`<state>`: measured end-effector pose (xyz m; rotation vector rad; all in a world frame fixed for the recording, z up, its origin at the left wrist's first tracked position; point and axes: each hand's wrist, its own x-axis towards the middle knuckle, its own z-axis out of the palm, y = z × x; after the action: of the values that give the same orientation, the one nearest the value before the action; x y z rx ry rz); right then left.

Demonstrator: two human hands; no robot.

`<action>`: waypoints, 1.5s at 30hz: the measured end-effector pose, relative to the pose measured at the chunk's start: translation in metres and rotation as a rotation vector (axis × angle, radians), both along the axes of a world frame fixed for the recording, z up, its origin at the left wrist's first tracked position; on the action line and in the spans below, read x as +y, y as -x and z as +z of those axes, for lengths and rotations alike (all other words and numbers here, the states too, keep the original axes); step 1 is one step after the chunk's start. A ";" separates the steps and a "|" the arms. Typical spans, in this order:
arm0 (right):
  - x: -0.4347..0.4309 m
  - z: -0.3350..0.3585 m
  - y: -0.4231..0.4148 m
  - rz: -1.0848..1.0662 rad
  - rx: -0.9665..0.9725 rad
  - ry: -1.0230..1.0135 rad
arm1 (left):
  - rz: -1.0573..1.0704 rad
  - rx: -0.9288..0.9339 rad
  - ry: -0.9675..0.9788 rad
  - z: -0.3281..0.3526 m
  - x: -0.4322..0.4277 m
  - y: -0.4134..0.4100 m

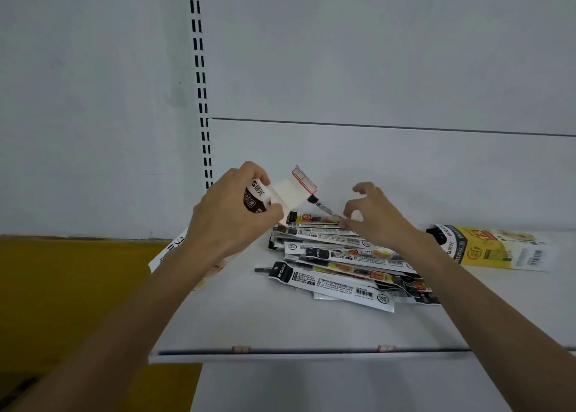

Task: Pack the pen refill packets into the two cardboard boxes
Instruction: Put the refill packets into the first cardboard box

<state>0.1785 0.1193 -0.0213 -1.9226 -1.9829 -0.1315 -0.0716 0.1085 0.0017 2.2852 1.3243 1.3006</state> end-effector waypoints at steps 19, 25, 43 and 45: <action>0.024 0.017 0.001 0.188 0.147 0.126 | 0.066 -0.091 -0.148 0.006 -0.003 0.008; 0.004 0.089 0.013 0.193 0.590 -0.386 | 0.174 -0.203 -0.128 0.020 -0.005 -0.010; -0.011 0.090 0.118 0.540 0.814 -0.117 | 0.066 -0.223 -0.135 0.001 -0.015 -0.002; -0.013 0.091 0.112 0.556 0.821 -0.155 | 0.054 -0.220 -0.149 -0.001 -0.014 0.005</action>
<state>0.0669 0.1065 0.0700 -1.0028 -1.7437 0.5439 -0.0770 0.0943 0.0010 2.1339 1.2604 1.6663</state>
